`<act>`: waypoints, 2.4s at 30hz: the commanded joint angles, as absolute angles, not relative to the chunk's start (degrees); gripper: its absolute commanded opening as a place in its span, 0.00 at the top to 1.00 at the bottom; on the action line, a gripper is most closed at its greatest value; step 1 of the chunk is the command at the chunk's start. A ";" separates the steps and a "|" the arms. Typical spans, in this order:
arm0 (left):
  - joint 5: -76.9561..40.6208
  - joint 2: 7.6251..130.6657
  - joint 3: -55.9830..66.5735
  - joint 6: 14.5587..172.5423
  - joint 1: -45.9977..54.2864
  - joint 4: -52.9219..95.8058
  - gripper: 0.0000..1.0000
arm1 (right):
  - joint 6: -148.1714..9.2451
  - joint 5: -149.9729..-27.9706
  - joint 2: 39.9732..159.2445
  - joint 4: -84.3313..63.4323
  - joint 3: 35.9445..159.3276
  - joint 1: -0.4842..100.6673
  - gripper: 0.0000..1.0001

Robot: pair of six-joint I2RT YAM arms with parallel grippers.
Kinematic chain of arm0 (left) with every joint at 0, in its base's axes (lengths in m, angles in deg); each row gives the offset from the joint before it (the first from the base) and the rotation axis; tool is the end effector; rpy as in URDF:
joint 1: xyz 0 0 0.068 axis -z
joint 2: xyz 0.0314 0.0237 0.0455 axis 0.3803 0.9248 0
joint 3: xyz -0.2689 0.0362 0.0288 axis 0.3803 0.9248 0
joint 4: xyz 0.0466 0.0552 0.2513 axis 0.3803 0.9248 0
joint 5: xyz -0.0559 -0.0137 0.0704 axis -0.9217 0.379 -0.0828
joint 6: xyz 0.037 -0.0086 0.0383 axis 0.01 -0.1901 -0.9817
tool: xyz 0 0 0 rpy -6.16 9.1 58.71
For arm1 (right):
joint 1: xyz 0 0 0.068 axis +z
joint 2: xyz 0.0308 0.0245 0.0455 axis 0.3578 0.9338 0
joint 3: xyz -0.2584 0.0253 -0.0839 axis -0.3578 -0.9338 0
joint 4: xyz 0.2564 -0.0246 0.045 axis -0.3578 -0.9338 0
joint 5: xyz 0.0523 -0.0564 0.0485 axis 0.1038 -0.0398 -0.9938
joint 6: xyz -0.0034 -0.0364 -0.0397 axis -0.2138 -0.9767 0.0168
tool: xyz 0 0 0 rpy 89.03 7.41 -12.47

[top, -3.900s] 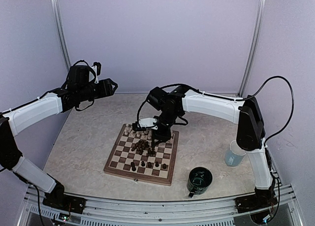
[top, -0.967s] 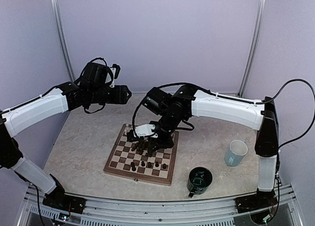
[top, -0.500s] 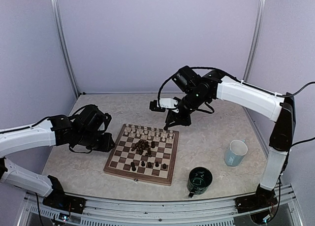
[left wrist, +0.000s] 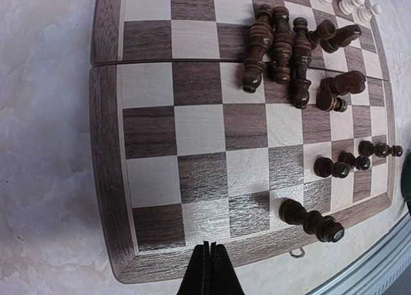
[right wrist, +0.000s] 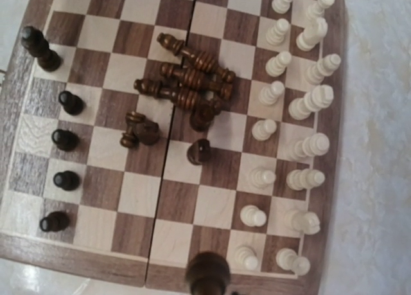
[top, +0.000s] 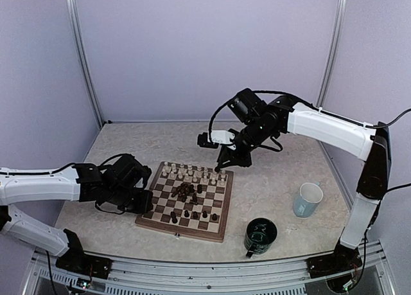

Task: Set up the chess pieces on the board
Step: Place the king on d8.

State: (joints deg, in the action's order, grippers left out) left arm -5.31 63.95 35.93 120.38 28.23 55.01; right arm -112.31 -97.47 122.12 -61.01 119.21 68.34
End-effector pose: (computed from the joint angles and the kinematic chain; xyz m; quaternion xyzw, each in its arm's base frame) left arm 0.1475 -0.1751 0.2021 0.0921 0.9611 -0.1528 0.2108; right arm 0.2571 0.2938 0.3112 -0.6617 0.6836 0.1615 0.2621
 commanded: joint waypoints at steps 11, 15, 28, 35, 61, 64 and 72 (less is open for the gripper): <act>-8.49 68.81 38.22 119.81 29.92 46.44 1.00 | -111.87 -97.94 123.81 -60.95 119.79 71.12 0.94; -7.88 69.65 37.53 119.30 29.94 46.64 1.00 | -111.79 -98.04 125.77 -60.79 119.26 74.73 0.94; -3.83 68.45 13.76 107.50 5.05 52.28 0.73 | -111.51 -96.72 137.57 -65.48 128.58 85.69 0.93; -1.50 77.90 1.61 101.30 -0.13 46.84 0.56 | -111.50 -93.88 139.53 -65.08 128.03 88.88 0.94; -20.70 76.20 13.09 107.28 -12.95 32.12 0.53 | -112.34 -90.20 146.07 -64.53 132.66 89.22 0.92; -21.27 76.18 13.23 107.29 -12.89 32.07 0.53 | -112.53 -90.45 146.22 -64.19 132.65 88.92 0.92; -22.53 76.36 13.39 107.20 -12.87 32.07 0.53 | -112.48 -90.70 147.39 -63.64 133.65 88.04 0.91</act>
State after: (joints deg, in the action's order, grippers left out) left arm -21.09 77.68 12.87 107.29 -12.95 33.39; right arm -112.42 -90.50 145.70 -64.25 131.47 88.78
